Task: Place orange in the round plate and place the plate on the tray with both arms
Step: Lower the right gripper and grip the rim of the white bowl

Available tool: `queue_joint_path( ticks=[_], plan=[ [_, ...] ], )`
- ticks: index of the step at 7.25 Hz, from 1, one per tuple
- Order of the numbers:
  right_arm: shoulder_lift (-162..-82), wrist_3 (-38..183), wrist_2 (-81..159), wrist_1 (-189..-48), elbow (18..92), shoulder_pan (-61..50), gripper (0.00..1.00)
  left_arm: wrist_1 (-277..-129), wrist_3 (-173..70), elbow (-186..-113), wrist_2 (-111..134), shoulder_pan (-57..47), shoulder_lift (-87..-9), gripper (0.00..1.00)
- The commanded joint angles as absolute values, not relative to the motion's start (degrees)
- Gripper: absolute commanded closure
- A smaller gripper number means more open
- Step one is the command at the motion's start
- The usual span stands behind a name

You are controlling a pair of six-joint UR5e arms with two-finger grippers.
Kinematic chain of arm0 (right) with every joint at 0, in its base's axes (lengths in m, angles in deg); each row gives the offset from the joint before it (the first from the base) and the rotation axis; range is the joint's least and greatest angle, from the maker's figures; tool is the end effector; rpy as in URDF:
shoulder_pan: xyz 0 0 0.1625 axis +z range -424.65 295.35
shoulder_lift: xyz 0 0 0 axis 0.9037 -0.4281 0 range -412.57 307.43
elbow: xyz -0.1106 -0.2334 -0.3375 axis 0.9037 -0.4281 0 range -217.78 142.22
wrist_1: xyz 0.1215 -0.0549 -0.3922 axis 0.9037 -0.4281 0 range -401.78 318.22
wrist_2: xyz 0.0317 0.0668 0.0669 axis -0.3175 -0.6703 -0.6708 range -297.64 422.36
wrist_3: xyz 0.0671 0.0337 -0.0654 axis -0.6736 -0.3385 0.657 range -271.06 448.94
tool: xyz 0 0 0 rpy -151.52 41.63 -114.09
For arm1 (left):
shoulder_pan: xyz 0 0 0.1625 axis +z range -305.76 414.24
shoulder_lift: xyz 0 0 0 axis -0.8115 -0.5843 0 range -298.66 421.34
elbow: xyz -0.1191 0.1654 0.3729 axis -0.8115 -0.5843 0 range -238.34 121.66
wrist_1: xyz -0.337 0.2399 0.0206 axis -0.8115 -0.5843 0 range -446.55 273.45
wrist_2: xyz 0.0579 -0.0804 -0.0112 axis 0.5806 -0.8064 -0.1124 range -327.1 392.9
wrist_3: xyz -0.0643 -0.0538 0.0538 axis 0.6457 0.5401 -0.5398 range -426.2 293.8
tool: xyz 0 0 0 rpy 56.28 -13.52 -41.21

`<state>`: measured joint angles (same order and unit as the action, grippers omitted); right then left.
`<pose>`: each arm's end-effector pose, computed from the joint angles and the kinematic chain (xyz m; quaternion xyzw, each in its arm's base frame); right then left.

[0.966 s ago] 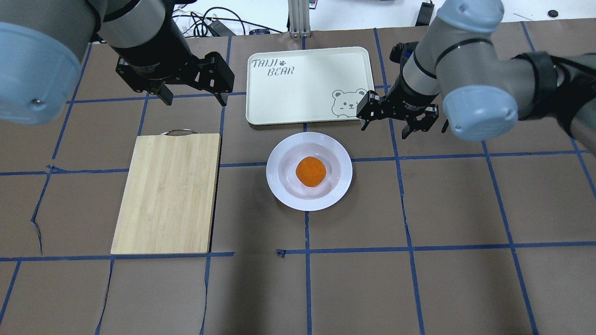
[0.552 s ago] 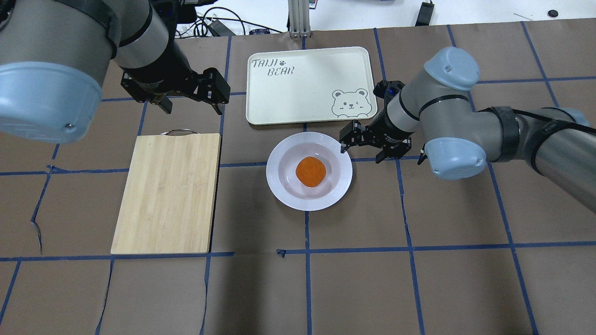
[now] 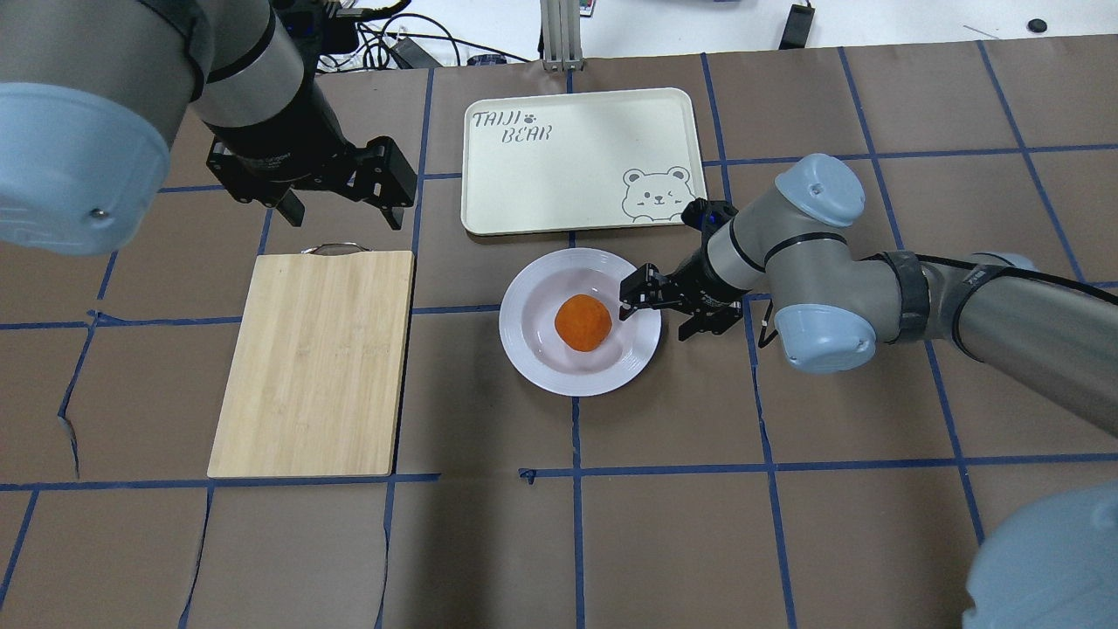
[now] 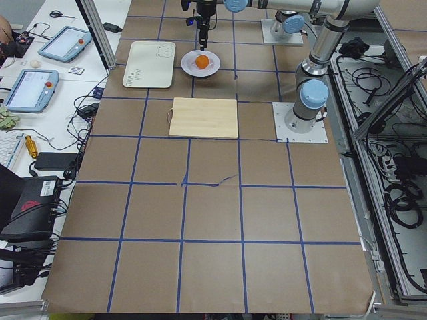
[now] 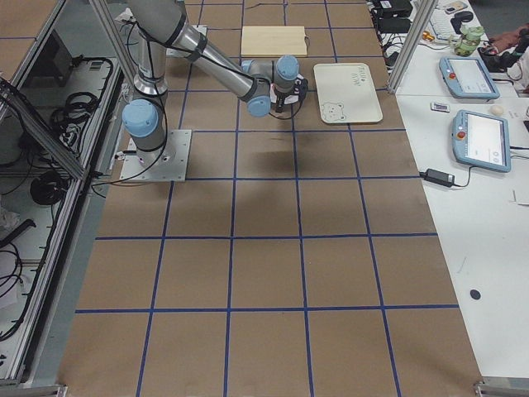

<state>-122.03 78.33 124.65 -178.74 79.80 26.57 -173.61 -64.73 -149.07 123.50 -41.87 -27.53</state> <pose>0.1904 -0.5050 0.1783 0.0819 0.9674 0.0344 0.2372 -0.1837 -0.4722 0.4964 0.0404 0.9987 -0.0294 0.0032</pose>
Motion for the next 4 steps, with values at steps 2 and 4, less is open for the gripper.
queue_joint_path(
  ticks=[2,4],
  plan=[
    [-120.0,77.6,121.8,-181.6,80.1,26.6,0.15,-173.8,-64.7,-149.1,123.6,-41.9,-27.3,0.00],
    [-120.0,77.4,121.8,-181.6,79.9,26.6,0.43,-173.7,-64.7,-149.3,123.6,-41.8,-27.3,0.00]
  ],
)
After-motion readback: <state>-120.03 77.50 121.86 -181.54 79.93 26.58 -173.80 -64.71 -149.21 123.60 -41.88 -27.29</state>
